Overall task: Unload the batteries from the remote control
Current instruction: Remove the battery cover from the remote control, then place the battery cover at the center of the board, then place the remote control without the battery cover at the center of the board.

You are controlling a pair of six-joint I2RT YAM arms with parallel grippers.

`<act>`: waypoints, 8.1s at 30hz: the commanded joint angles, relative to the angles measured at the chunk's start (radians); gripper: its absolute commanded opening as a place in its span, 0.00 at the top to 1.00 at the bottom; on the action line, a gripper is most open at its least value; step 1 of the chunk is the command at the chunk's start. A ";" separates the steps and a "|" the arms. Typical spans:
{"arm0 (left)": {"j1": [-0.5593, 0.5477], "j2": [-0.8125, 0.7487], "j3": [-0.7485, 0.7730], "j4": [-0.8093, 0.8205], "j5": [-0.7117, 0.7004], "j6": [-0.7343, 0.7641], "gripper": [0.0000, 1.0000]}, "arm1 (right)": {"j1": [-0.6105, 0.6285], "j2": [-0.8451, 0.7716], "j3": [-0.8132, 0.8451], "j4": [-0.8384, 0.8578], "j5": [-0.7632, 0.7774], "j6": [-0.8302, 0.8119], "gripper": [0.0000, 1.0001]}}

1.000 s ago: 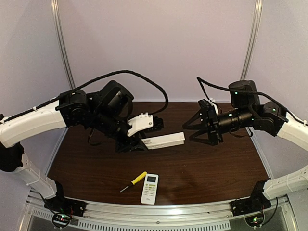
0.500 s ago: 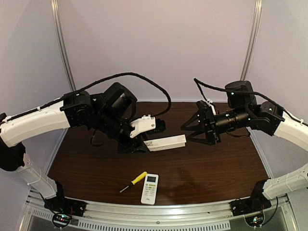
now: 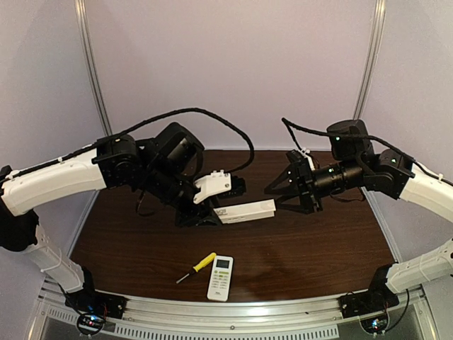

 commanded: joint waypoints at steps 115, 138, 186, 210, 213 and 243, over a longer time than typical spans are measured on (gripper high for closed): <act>-0.002 -0.097 -0.124 0.101 -0.026 -0.126 1.00 | -0.072 -0.116 0.047 0.026 0.201 0.035 1.00; -0.003 -0.200 -0.220 0.091 -0.038 -0.194 1.00 | -0.217 0.015 -0.175 0.182 0.331 -0.154 1.00; -0.002 -0.175 -0.212 0.075 -0.126 -0.142 1.00 | -0.404 0.353 -0.129 0.147 0.103 -0.409 0.64; -0.004 -0.073 -0.297 0.167 -0.054 -0.184 1.00 | -0.386 0.003 -0.219 -0.047 0.138 -0.380 0.25; -0.004 -0.070 -0.341 0.227 -0.024 -0.192 1.00 | -0.380 -0.053 -0.233 -0.067 0.146 -0.366 0.12; 0.020 0.239 -0.306 0.425 -0.132 0.157 1.00 | -0.367 -0.330 -0.346 -0.211 0.196 -0.284 0.00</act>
